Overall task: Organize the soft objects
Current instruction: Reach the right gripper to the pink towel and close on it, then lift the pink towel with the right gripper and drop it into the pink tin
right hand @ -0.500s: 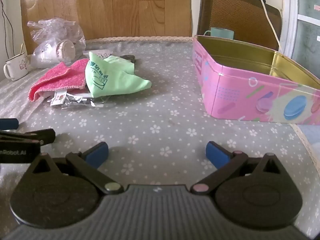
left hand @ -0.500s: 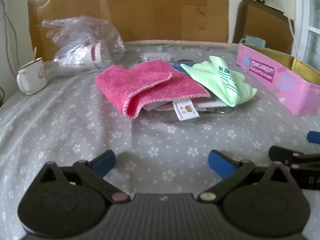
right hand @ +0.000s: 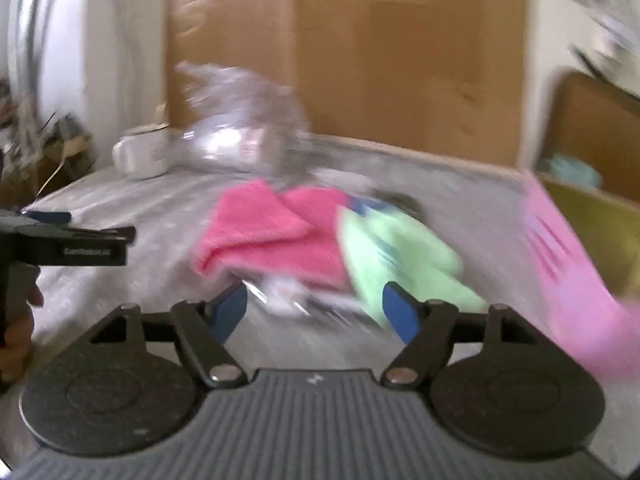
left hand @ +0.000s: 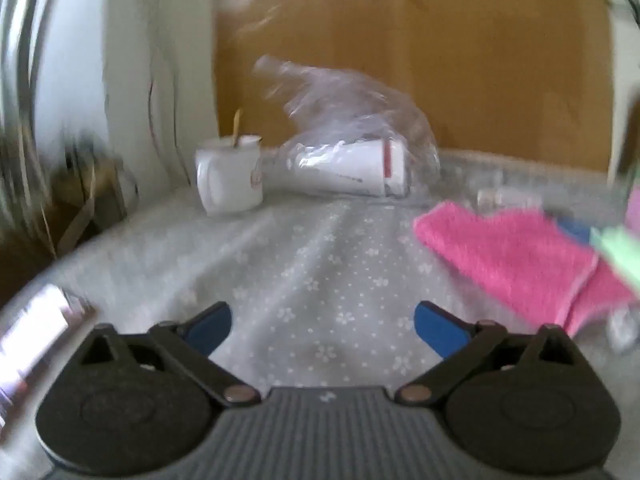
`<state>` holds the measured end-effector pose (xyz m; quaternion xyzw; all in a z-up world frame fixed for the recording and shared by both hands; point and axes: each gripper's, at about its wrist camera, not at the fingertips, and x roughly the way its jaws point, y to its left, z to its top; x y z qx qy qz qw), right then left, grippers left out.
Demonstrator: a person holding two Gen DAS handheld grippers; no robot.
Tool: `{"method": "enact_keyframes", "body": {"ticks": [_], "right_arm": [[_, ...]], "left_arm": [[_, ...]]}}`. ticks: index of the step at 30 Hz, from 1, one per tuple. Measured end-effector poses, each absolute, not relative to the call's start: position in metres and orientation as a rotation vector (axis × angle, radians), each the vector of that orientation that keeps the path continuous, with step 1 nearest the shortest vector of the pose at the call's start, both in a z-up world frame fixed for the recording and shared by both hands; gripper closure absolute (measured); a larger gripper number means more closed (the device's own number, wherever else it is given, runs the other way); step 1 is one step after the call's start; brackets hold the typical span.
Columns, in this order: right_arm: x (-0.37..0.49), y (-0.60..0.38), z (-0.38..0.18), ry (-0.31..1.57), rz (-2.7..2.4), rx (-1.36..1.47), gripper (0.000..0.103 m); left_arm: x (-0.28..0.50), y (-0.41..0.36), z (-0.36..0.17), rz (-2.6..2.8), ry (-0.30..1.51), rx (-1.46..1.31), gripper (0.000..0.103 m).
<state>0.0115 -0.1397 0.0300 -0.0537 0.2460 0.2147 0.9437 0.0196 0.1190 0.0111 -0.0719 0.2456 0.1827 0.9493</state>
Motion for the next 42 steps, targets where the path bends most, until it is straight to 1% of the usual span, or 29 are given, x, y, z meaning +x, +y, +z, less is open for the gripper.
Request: {"method": "enact_keyframes", "body": {"ticks": [2, 3, 5, 6, 7, 8, 9, 10, 11, 14, 17, 24, 25, 26, 27, 28, 29, 30, 31, 32, 37, 38, 39, 40, 41, 42], "right_arm": [[0.03, -0.107, 0.035, 0.5, 0.493, -0.164, 0.023], [0.036, -0.092, 0.035, 0.497, 0.518, -0.191, 0.019], [0.056, -0.059, 0.029, 0.506, 0.546, -0.288, 0.018], [0.066, -0.045, 0.024, 0.519, 0.551, -0.339, 0.02], [0.077, -0.033, 0.018, 0.529, 0.552, -0.375, 0.026], [0.082, -0.025, 0.011, 0.522, 0.548, -0.41, 0.055], [0.084, -0.02, 0.008, 0.499, 0.539, -0.456, 0.073], [0.084, -0.016, 0.008, 0.47, 0.531, -0.492, 0.086], [0.077, -0.018, 0.008, 0.448, 0.527, -0.499, 0.09], [0.062, -0.038, 0.028, 0.447, 0.577, -0.394, 0.091], [0.039, -0.057, 0.034, 0.414, 0.597, -0.398, 0.091], [-0.028, -0.139, 0.026, 0.55, 0.639, -0.257, 0.09], [-0.036, -0.15, 0.024, 0.558, 0.625, -0.242, 0.09], [-0.042, -0.159, 0.023, 0.561, 0.596, -0.229, 0.085], [-0.049, -0.166, 0.021, 0.56, 0.563, -0.218, 0.079], [-0.053, -0.174, 0.02, 0.564, 0.534, -0.204, 0.071], [-0.055, -0.181, 0.019, 0.573, 0.515, -0.186, 0.045], [-0.055, -0.188, 0.02, 0.58, 0.506, -0.163, 0.025], [-0.055, -0.194, 0.02, 0.586, 0.505, -0.135, 0.019], [-0.053, -0.2, 0.021, 0.583, 0.506, -0.105, 0.013], [-0.044, -0.195, 0.016, 0.567, 0.566, -0.086, 0.009], [-0.037, -0.189, 0.012, 0.583, 0.583, -0.099, 0.01], [-0.032, -0.186, 0.006, 0.595, 0.594, -0.109, 0.02], [-0.02, -0.175, 0.001, 0.62, 0.596, -0.117, 0.038], [-0.016, -0.178, -0.006, 0.626, 0.588, -0.112, 0.073], [-0.018, -0.173, -0.007, 0.595, 0.594, -0.118, 0.077]], "left_arm": [[0.017, 0.129, 0.013, 0.417, 0.46, -0.208, 0.001], [0.015, 0.132, 0.011, 0.419, 0.45, -0.226, 0.001], [0.019, 0.131, 0.01, 0.409, 0.454, -0.234, 0.0], [0.022, 0.129, 0.009, 0.407, 0.458, -0.235, 0.0], [0.017, 0.134, 0.008, 0.389, 0.453, -0.228, 0.0], [0.015, 0.132, 0.007, 0.387, 0.451, -0.219, 0.0], [0.013, 0.136, 0.004, 0.371, 0.443, -0.206, 0.0], [0.009, 0.136, 0.006, 0.365, 0.436, -0.197, 0.0], [0.008, 0.138, 0.009, 0.354, 0.436, -0.194, 0.0], [0.007, 0.143, 0.013, 0.338, 0.445, -0.194, 0.0], [0.007, 0.154, 0.015, 0.303, 0.462, -0.212, 0.0], [0.017, 0.156, 0.01, 0.162, 0.581, -0.233, 0.0], [0.014, 0.151, 0.011, 0.142, 0.59, -0.225, 0.0], [0.01, 0.145, 0.013, 0.122, 0.596, -0.225, 0.0], [0.007, 0.138, 0.016, 0.09, 0.602, -0.24, 0.0], [0.002, 0.129, 0.019, 0.034, 0.612, -0.265, 0.0], [-0.003, 0.117, 0.022, -0.034, 0.623, -0.285, 0.0], [-0.007, 0.106, 0.024, -0.088, 0.635, -0.287, 0.0], [-0.01, 0.09, 0.027, -0.146, 0.648, -0.275, 0.0], [-0.013, 0.075, 0.029, -0.193, 0.654, -0.258, 0.0], [0.002, 0.007, 0.023, -0.326, 0.759, -0.177, 0.0], [0.006, -0.001, 0.018, -0.329, 0.786, -0.174, 0.003], [0.008, -0.009, 0.012, -0.339, 0.817, -0.179, 0.006], [0.001, -0.016, 0.011, -0.333, 0.792, -0.152, 0.014], [-0.002, -0.021, 0.012, -0.364, 0.798, -0.134, 0.039], [-0.005, -0.024, 0.015, -0.388, 0.803, -0.136, 0.051]]}}
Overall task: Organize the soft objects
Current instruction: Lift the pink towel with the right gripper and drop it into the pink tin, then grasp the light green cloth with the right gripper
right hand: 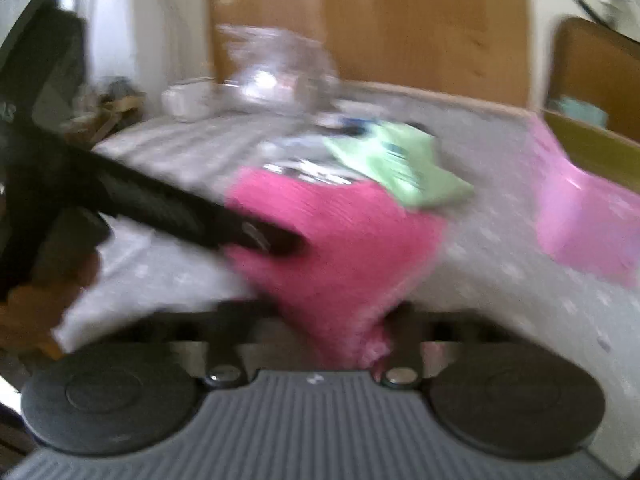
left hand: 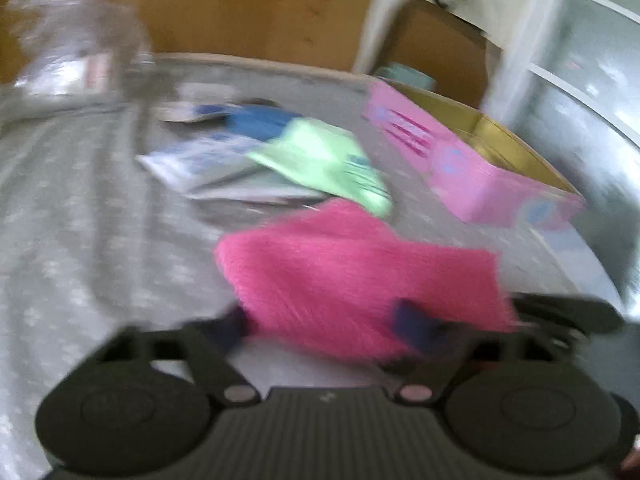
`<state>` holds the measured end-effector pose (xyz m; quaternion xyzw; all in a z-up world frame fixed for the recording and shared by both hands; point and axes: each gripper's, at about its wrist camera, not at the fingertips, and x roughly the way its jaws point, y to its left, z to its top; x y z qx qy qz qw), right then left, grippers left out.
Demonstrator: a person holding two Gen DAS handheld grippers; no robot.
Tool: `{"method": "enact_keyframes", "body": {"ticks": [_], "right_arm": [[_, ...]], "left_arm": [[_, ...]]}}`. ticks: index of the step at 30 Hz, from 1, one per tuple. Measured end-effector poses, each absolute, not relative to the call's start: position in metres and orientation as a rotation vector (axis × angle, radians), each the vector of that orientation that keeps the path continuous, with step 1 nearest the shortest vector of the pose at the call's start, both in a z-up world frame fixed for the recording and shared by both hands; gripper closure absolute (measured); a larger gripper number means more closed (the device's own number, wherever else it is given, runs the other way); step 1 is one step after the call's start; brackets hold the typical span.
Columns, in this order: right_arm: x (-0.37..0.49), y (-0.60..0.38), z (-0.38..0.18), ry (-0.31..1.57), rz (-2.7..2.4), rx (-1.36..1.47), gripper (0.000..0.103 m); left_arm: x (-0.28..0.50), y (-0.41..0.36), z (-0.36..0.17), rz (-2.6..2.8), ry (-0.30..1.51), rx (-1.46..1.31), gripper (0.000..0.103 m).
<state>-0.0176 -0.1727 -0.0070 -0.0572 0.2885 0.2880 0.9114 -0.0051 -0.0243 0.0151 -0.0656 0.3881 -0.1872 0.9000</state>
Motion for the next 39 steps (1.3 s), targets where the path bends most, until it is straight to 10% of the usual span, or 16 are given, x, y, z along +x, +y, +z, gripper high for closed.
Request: {"method": "enact_keyframes", "body": {"ticks": [1, 11, 19, 22, 24, 29, 39], "right_arm": [[-0.016, -0.166, -0.006, 0.582, 0.644, -0.129, 0.077], [-0.011, -0.204, 0.063, 0.218, 0.643, 0.023, 0.079], [0.052, -0.26, 0.077, 0.103, 0.193, -0.102, 0.078], [0.089, -0.285, 0.059, 0.181, 0.074, -0.123, 0.048], [0.108, -0.302, 0.049, 0.236, -0.016, -0.141, 0.021], [0.112, -0.347, 0.034, 0.321, -0.133, -0.024, 0.019], [0.049, -0.288, 0.068, 0.256, 0.333, 0.182, 0.019]], "left_arm": [[-0.009, -0.026, 0.021, -0.396, 0.802, -0.145, 0.063], [0.013, -0.101, 0.144, -0.577, 0.455, -0.042, 0.055], [0.096, -0.219, 0.114, -0.693, 0.522, -0.032, 0.044], [0.117, -0.237, 0.094, -0.586, 0.593, -0.022, 0.027], [0.121, -0.228, 0.089, -0.539, 0.612, -0.051, 0.027], [0.088, -0.135, 0.092, -0.479, 0.55, -0.124, 0.011], [0.04, 0.057, 0.02, 0.113, 0.647, -0.152, 0.013]]}}
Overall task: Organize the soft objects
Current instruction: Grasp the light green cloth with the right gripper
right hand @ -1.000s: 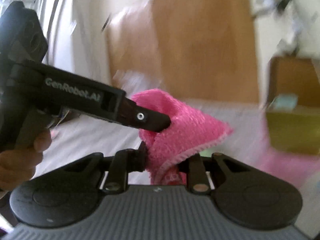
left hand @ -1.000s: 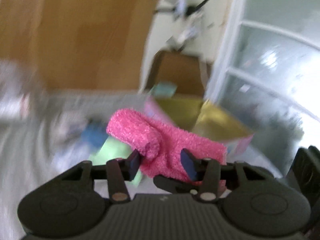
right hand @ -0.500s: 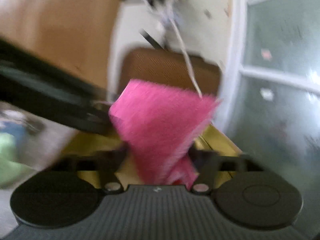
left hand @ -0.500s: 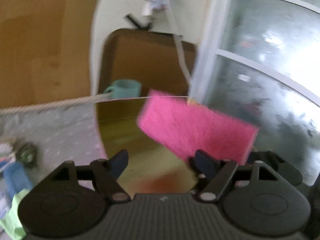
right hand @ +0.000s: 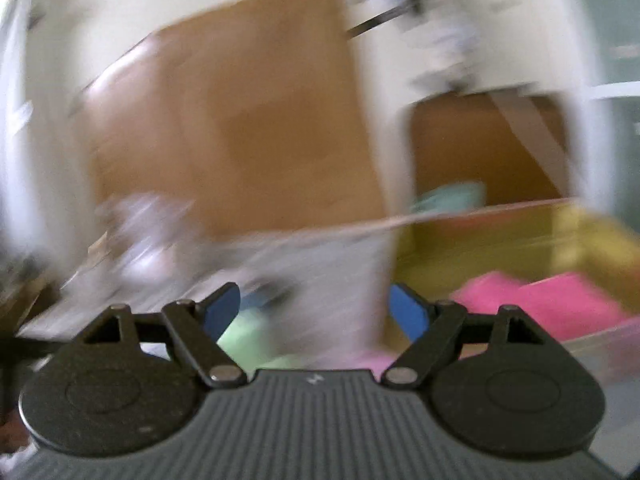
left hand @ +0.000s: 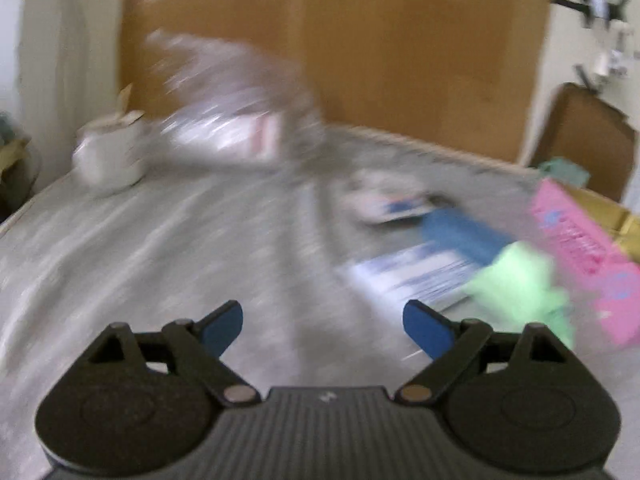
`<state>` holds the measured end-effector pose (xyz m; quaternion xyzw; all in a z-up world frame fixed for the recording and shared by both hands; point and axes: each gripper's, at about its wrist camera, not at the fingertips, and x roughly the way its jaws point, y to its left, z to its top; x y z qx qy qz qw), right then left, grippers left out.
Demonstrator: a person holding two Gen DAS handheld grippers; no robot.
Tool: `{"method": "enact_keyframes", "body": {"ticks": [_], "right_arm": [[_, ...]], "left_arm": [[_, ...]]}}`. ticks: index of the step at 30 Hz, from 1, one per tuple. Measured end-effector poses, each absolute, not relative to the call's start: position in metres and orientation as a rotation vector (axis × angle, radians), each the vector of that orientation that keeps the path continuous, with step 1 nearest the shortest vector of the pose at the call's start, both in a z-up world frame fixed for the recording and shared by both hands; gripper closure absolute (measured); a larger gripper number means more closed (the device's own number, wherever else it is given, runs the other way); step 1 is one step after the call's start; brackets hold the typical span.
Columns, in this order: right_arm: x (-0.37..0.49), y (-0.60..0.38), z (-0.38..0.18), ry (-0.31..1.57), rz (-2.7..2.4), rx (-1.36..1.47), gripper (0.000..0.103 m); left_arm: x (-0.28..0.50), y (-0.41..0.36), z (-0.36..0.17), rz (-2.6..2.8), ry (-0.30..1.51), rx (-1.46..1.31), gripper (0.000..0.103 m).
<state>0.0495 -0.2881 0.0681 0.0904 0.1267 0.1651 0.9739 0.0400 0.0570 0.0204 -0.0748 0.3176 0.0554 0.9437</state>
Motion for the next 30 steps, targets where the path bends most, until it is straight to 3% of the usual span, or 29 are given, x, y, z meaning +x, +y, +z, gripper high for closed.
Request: {"method": "enact_keyframes", "body": {"ticks": [4, 6, 7, 9, 10, 13, 17, 22, 24, 27, 30], "right_arm": [[0.061, -0.209, 0.049, 0.402, 0.543, 0.031, 0.019], [0.074, -0.181, 0.034, 0.482, 0.568, -0.026, 0.021], [0.082, -0.171, 0.026, 0.534, 0.573, -0.032, 0.029], [0.101, -0.161, 0.016, 0.615, 0.571, -0.038, 0.085], [0.105, -0.16, 0.01, 0.664, 0.576, -0.031, 0.097], [0.087, -0.175, 0.015, 0.67, 0.604, 0.005, 0.096], [0.042, -0.2, 0.04, 0.537, 0.564, 0.03, 0.096], [-0.014, -0.205, 0.037, 0.509, 0.605, 0.004, 0.087], [-0.022, -0.195, 0.021, 0.54, 0.603, -0.061, 0.058], [-0.033, -0.188, 0.009, 0.541, 0.551, -0.116, 0.032], [-0.043, -0.196, 0.015, 0.496, 0.566, -0.093, 0.014]], "left_arm": [[0.029, 0.075, 0.005, 0.144, 0.655, -0.162, 0.013], [0.027, 0.073, 0.007, 0.108, 0.63, -0.17, 0.008], [0.027, 0.071, 0.007, 0.1, 0.64, -0.156, 0.009], [0.026, 0.07, 0.006, 0.079, 0.635, -0.147, 0.009], [0.026, 0.069, 0.007, 0.068, 0.63, -0.152, 0.009], [0.023, 0.073, 0.008, 0.046, 0.609, -0.19, 0.009], [0.018, 0.08, 0.008, 0.039, 0.609, -0.26, 0.009], [-0.004, 0.057, 0.022, -0.11, 0.656, -0.28, 0.009], [-0.011, 0.037, 0.03, -0.173, 0.682, -0.236, 0.009], [-0.014, 0.016, 0.037, -0.287, 0.734, -0.243, 0.008], [-0.013, -0.005, 0.041, -0.396, 0.76, -0.26, 0.005]]}}
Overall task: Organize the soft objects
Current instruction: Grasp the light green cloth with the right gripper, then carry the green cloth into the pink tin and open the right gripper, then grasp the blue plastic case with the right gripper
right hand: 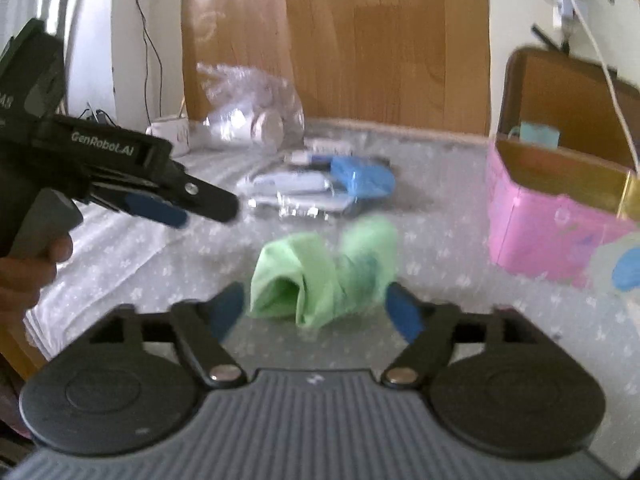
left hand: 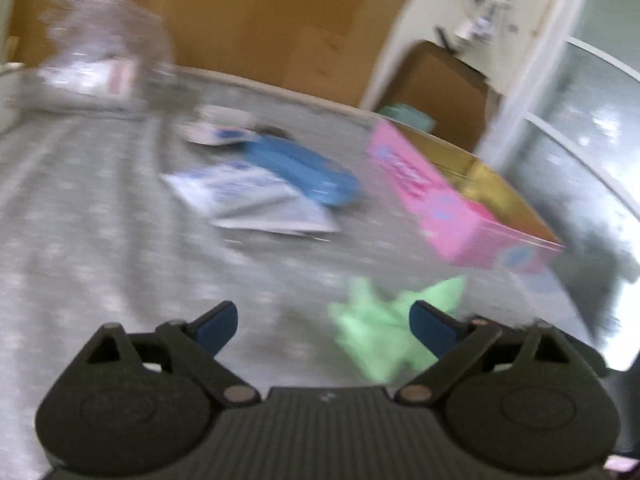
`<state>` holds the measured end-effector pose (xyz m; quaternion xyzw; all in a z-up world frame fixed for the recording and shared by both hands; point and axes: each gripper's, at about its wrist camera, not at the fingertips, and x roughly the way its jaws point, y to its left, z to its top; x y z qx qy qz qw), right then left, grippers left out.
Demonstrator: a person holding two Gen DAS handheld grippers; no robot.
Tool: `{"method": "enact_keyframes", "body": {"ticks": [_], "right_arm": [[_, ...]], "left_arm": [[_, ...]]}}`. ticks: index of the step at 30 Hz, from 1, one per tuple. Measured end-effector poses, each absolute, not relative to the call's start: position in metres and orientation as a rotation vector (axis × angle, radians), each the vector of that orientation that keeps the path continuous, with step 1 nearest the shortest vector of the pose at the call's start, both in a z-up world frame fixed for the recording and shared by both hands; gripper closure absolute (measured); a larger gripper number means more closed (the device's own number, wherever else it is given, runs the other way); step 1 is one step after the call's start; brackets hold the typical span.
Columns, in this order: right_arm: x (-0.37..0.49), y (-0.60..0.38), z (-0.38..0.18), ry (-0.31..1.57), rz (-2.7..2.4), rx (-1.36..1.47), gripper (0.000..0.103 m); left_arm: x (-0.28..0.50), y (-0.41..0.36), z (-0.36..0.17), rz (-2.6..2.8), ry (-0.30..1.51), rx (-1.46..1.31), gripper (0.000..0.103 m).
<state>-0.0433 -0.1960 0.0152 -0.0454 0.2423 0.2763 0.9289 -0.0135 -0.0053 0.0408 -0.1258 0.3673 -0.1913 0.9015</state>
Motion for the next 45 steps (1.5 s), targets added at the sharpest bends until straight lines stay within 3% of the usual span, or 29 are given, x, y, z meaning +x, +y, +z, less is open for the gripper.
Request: {"method": "enact_keyframes", "body": {"ticks": [2, 4, 5, 6, 7, 8, 9, 10, 19, 23, 28, 29, 30, 32, 33, 36, 41, 45], "right_arm": [[-0.047, -0.195, 0.02, 0.457, 0.559, -0.11, 0.014], [-0.042, -0.187, 0.018, 0.46, 0.553, -0.128, 0.015], [-0.037, -0.183, 0.015, 0.476, 0.548, -0.134, 0.021], [-0.03, -0.178, 0.013, 0.495, 0.539, -0.137, 0.042], [-0.025, -0.176, 0.009, 0.523, 0.537, -0.137, 0.045], [-0.02, -0.174, 0.004, 0.548, 0.54, -0.133, 0.073], [-0.017, -0.175, 0.001, 0.557, 0.546, -0.121, 0.084], [-0.019, -0.177, 0.001, 0.539, 0.549, -0.11, 0.084], [-0.01, -0.225, 0.043, 0.312, 0.384, -0.053, 0.087], [0.013, -0.255, 0.07, 0.222, 0.219, -0.075, 0.087], [0.061, -0.289, 0.067, 0.226, 0.079, -0.059, 0.085], [0.072, -0.293, 0.064, 0.257, 0.065, -0.045, 0.082], [0.085, -0.297, 0.058, 0.299, 0.059, -0.027, 0.067], [0.104, -0.301, 0.046, 0.397, 0.031, -0.018, 0.04], [0.105, -0.304, 0.042, 0.404, 0.005, -0.006, 0.036], [0.079, -0.305, 0.045, 0.316, -0.008, 0.012, 0.036], [0.054, -0.281, 0.046, 0.23, 0.063, 0.005, 0.036], [0.051, -0.249, 0.044, 0.242, 0.167, -0.011, 0.035]], "left_arm": [[-0.01, -0.024, 0.038, -0.424, 0.774, -0.229, 0.008], [-0.003, -0.045, 0.029, -0.423, 0.813, -0.177, 0.025], [0.003, -0.051, 0.022, -0.421, 0.852, -0.17, 0.048], [0.008, -0.056, 0.016, -0.421, 0.891, -0.178, 0.052], [0.005, -0.059, 0.017, -0.414, 0.858, -0.172, 0.06], [0.006, -0.063, 0.016, -0.446, 0.886, -0.173, 0.072], [0.006, -0.067, 0.017, -0.473, 0.89, -0.18, 0.086], [0.005, -0.07, 0.02, -0.494, 0.886, -0.184, 0.087], [0.042, -0.158, 0.102, -0.682, 0.635, -0.068, 0.086], [0.079, -0.212, 0.112, -0.731, 0.572, -0.037, 0.084], [0.12, -0.252, 0.083, -0.632, 0.63, 0.008, 0.057], [0.125, -0.255, 0.074, -0.598, 0.661, 0.027, 0.051], [0.125, -0.253, 0.068, -0.563, 0.678, 0.043, 0.043], [0.113, -0.232, 0.068, -0.561, 0.648, 0.021, 0.029], [0.105, -0.221, 0.072, -0.571, 0.622, 0.01, 0.025], [0.085, -0.174, 0.081, -0.557, 0.532, -0.027, 0.018], [0.06, -0.075, 0.076, -0.361, 0.456, -0.069, 0.015], [0.055, 0.001, 0.046, -0.079, 0.511, -0.033, 0.012]]}}
